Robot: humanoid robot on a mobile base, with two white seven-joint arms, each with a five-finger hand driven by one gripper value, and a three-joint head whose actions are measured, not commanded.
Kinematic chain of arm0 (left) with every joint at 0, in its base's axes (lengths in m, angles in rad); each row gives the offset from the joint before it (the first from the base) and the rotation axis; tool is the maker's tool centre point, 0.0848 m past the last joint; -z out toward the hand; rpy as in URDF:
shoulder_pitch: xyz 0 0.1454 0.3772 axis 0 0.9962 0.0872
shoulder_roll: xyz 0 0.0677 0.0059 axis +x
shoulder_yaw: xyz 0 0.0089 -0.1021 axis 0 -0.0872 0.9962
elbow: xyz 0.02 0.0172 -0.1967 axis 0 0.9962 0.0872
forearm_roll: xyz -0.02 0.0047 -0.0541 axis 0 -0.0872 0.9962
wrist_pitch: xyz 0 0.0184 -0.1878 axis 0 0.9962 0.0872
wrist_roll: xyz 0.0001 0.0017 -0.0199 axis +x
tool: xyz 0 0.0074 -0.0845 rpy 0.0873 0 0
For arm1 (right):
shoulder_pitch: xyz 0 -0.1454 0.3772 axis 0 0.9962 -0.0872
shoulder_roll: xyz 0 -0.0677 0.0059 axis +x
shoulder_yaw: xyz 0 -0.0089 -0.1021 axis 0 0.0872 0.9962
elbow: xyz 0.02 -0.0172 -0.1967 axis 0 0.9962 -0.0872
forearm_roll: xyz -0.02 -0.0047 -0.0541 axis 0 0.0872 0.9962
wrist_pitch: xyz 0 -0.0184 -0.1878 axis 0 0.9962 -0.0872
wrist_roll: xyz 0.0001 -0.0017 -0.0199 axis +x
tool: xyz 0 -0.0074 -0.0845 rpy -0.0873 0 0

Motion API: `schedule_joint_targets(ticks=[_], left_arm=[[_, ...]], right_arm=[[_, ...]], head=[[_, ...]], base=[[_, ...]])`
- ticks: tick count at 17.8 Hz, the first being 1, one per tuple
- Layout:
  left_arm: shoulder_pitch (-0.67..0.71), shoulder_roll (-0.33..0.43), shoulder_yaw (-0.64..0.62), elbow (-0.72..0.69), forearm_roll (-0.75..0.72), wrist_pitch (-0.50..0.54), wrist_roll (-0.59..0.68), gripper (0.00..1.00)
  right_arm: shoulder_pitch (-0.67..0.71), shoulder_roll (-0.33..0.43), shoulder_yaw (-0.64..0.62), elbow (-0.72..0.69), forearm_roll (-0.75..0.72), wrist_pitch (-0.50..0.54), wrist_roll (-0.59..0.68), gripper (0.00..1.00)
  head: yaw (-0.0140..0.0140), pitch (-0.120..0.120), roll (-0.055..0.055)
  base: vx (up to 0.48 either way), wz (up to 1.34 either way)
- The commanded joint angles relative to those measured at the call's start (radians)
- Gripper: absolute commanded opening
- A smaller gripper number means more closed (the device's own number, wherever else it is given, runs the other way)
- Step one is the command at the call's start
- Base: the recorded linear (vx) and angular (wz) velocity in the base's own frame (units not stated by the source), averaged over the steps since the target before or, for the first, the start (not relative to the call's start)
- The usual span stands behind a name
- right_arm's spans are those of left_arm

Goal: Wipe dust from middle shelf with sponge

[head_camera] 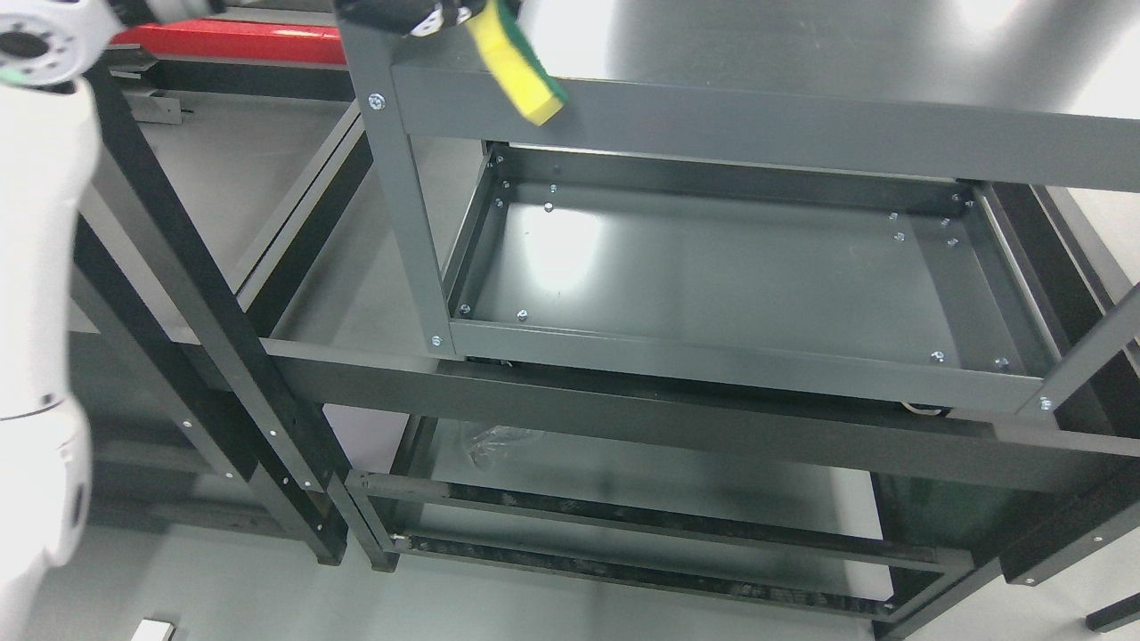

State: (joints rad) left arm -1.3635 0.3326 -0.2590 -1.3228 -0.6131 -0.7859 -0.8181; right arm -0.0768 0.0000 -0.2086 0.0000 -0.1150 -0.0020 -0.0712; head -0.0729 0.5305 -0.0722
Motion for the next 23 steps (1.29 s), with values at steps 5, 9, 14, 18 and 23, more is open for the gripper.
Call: schedule_joint_targets(ticks=[5,9,14,18,23], left_arm=[[-0.101,-0.315,-0.210,0.295,-0.155,0.000,0.061,0.00],[-0.146,-0.315,-0.301,0.346,-0.157,0.000,0.187,0.00],[-0.181,-0.315,-0.517,0.376,-0.155,0.000,0.428,0.00],[-0.189,-0.315,-0.664,0.376,-0.119,0.031,0.484,0.00],[-0.207,-0.315,-0.730,0.375,-0.076,0.238,0.560,0.00]], right_arm=[[0.000,-0.017,0.000,-0.017,0.000,0.073,-0.001,1.00],[0.000,-0.017,0.000,-0.017,0.000,0.073,-0.001,1.00],[0.000,-0.017,0.000,-0.017,0.000,0.073,-0.001,1.00],[0.000,-0.017,0.000,-0.017,0.000,0.073,-0.002,1.00],[-0.001,-0.017,0.000,-0.017,0.000,0.073,-0.001,1.00]], head=[[0.0000,0.000,0.000],[0.0000,0.000,0.000],[0.0000,0.000,0.000],[0.0000,0.000,0.000],[0.0000,0.000,0.000]], base=[[0.000,0.00],[0.000,0.00],[0.000,0.00],[0.000,0.00],[0.000,0.00]])
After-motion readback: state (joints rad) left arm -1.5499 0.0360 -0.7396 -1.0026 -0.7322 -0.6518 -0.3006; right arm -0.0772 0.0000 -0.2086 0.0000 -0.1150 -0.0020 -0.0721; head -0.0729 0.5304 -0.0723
